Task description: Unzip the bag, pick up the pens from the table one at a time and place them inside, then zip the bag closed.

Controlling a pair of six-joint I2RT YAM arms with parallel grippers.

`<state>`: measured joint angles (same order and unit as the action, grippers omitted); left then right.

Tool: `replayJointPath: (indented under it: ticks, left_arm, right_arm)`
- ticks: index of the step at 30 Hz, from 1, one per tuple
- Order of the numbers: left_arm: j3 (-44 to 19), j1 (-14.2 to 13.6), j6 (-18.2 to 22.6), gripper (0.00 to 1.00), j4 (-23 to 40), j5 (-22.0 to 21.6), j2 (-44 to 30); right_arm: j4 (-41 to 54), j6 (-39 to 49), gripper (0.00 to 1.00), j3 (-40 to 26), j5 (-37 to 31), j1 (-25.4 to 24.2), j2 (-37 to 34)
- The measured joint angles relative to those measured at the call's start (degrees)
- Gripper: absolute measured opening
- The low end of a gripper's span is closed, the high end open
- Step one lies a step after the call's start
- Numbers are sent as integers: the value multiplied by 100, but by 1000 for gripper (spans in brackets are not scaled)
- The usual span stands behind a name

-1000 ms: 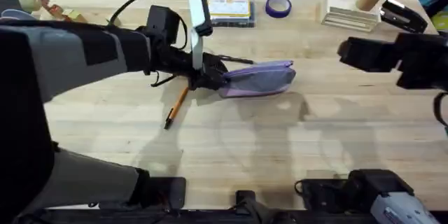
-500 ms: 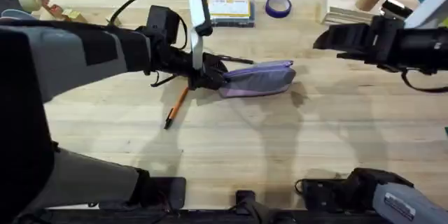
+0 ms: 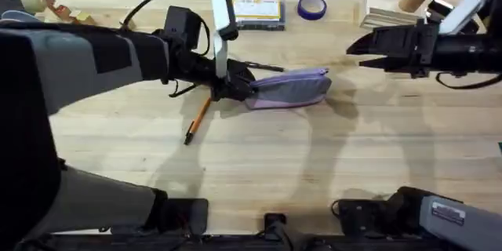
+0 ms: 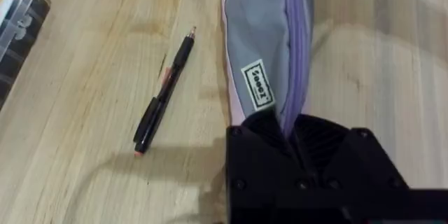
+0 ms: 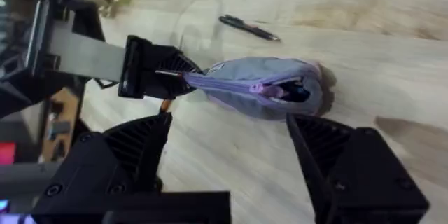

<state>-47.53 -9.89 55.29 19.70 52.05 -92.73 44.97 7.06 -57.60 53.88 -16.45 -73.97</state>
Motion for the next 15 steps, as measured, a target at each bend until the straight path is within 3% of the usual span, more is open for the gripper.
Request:
replayJointPath:
  ticks: [4,15]
  left_arm:
    - [0,0,0,43,0,0,0]
    - [0,0,0,43,0,0,0]
  right_arm:
    - [-3,380,996,0,359,-1,-705]
    - [-5,77,996,0,445,0,-1354]
